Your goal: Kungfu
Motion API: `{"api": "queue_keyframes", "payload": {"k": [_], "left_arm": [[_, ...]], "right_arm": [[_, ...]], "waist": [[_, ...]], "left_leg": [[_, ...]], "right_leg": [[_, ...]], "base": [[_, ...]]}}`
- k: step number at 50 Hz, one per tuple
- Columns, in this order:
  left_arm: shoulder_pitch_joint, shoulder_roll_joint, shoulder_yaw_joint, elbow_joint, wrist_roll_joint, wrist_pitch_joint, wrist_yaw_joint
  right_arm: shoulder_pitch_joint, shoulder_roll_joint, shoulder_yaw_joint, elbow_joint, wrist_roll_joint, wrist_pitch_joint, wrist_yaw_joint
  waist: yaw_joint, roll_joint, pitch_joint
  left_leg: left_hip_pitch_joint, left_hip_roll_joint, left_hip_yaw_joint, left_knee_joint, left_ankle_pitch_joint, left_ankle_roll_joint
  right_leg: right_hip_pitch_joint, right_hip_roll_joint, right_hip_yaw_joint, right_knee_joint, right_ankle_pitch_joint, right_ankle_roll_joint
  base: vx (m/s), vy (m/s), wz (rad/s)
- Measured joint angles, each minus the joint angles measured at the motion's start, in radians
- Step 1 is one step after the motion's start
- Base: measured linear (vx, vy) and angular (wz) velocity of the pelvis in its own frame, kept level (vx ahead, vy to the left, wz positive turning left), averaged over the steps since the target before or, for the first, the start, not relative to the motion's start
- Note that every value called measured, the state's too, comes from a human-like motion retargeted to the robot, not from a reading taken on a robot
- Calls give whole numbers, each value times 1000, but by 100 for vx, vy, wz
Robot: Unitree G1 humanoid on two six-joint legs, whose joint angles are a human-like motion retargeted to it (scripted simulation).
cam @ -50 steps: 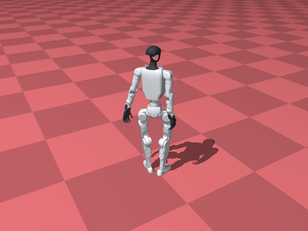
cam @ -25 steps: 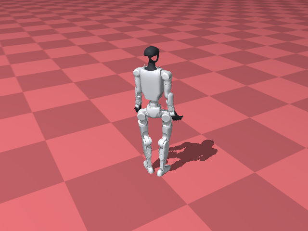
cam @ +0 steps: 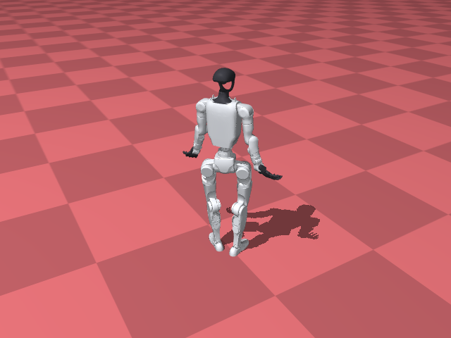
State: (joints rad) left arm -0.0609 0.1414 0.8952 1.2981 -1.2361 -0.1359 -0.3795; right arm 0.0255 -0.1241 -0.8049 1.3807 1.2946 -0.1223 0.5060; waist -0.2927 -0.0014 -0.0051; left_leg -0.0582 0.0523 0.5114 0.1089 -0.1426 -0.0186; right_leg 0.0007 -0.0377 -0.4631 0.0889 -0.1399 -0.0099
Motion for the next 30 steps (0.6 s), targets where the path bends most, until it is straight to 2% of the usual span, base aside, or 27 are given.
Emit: {"api": "queue_keyframes", "payload": {"k": [6, 10, 13, 15, 18, 20, 21, 22, 23, 25, 27, 28, 30], "left_arm": [[1, -3, 6, 26, -37, -6, 23], [16, -1, -3, 30, -26, -10, 26], [41, 24, -44, 53, 123, -10, 26], [71, 51, -113, 75, 308, -16, 48], [178, 184, -392, 72, 744, -87, 63], [196, 339, -675, 64, 1300, -169, 46], [190, 390, -778, 41, 1537, -188, 48], [182, 437, -873, 9, 1804, -200, 63], [170, 480, -950, -40, 2128, -195, 100], [148, 513, -1022, -129, 2669, -205, 233], [142, 522, -1086, -147, 2827, -220, 378], [152, 513, -1090, -135, 2822, -223, 421], [177, 471, -1036, -90, 2739, -242, 409]], "right_arm": [[6, -9, -29, 6, 48, 1, -11], [13, -20, -24, 11, 48, -7, -28], [20, -38, 13, 25, -44, -19, -65], [27, -56, 70, 37, -177, -18, -135], [63, -108, 279, 34, -575, -65, -259], [103, -197, 501, 26, -1100, -153, -236], [113, -232, 563, 15, -1327, -162, -213], [123, -266, 624, -3, -1572, -154, -199], [130, -294, 685, -33, -1852, -114, -203], [137, -331, 763, -85, -2295, -27, -279], [130, -335, 814, -100, -2496, -82, -357], [129, -327, 819, -98, -2551, -94, -411], [137, -296, 798, -87, -2574, -110, -464]], "waist": [[2, 7, -2], [5, 26, -6], [2, 38, -12], [-3, 42, -6], [-19, 38, 9], [-15, 24, 19], [-18, 18, 20], [-15, 14, 21], [-2, 13, 21], [18, 13, 19], [12, 8, 9], [16, 4, 3], [32, 0, -4]], "left_leg": [[-13, 7, 8, 14, 1, -14], [-22, 30, 28, 15, -66, -80], [-43, 34, 3, 27, -151, -137], [-75, 22, -94, 48, -188, -153], [-121, -26, -258, 83, -221, -146], [-130, -58, -311, 105, -214, -163], [-123, -69, -320, 108, -199, -163], [-116, -76, -325, 110, -187, -165], [-111, -73, -323, 113, -180, -172], [-109, -71, -327, 122, -156, -181], [-114, -92, -371, 127, -85, -155], [-114, -102, -383, 124, -50, -132], [-105, -102, -367, 107, 9, -101]], "right_leg": [[0, -3, -15, -1, -33, 18], [-8, 15, -28, 1, -167, 21], [-30, 35, 13, 12, -254, 36], [-59, 63, 133, 26, -278, 27], [-91, 108, 323, 42, -245, 4], [-82, 98, 351, 30, -86, 4], [-72, 79, 312, 13, -16, 12], [-62, 68, 285, 0, 31, 13], [-55, 72, 283, -8, 34, 3], [-41, 80, 282, -10, 28, -9], [-28, 72, 275, -24, 32, -7], [-23, 68, 280, -31, 34, -4], [-16, 67, 291, -40, 35, 0]], "base": [[-1, 0, 3], [0, 0, 0], [-2, 0, 2], [-9, 0, 11], [-5, -1, 9], [2, 0, 12], [3, 1, 34], [2, 0, 28], [0, 0, 0], [7, -1, 2], [11, -2, 13], [14, -1, -7], [15, 0, -22]]}}
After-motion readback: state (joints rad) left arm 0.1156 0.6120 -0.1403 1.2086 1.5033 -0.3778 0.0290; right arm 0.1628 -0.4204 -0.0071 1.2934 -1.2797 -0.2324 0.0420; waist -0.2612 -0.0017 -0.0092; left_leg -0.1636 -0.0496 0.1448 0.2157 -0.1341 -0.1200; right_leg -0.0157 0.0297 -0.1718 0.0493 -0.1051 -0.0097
